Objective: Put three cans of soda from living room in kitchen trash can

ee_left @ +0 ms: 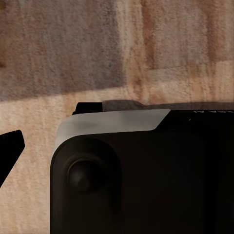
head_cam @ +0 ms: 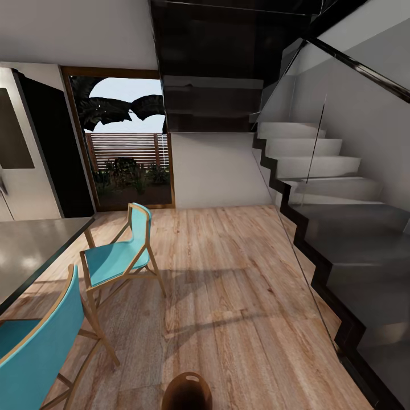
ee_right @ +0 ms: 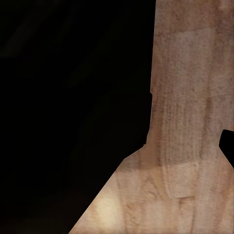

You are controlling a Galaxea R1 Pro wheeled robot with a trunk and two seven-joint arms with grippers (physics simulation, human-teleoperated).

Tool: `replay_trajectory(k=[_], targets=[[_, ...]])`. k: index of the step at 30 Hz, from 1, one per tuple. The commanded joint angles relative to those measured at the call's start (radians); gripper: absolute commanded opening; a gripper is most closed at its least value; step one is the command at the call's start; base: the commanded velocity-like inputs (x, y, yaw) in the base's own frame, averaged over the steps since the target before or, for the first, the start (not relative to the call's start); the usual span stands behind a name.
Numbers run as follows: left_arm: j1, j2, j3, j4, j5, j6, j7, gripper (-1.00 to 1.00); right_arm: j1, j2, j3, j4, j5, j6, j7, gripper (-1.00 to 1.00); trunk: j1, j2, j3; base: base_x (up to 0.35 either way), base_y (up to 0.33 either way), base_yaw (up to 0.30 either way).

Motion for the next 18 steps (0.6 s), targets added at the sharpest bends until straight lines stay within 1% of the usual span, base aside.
replay_trajectory(k=[1, 18], targets=[[0.0, 0.0, 0.0, 0.0, 0.0, 0.0, 0.0, 1.0, 0.0, 0.0, 0.0, 0.0, 0.0, 0.0, 0.0, 1.0, 0.0, 0.0, 0.0, 0.0, 0.0, 0.0], [0.0, 0.0, 0.0, 0.0, 0.0, 0.0, 0.0, 1.0, 0.0, 0.0, 0.0, 0.0, 0.0, 0.0, 0.0, 1.0, 0.0, 0.0, 0.0, 0.0, 0.0, 0.0]])
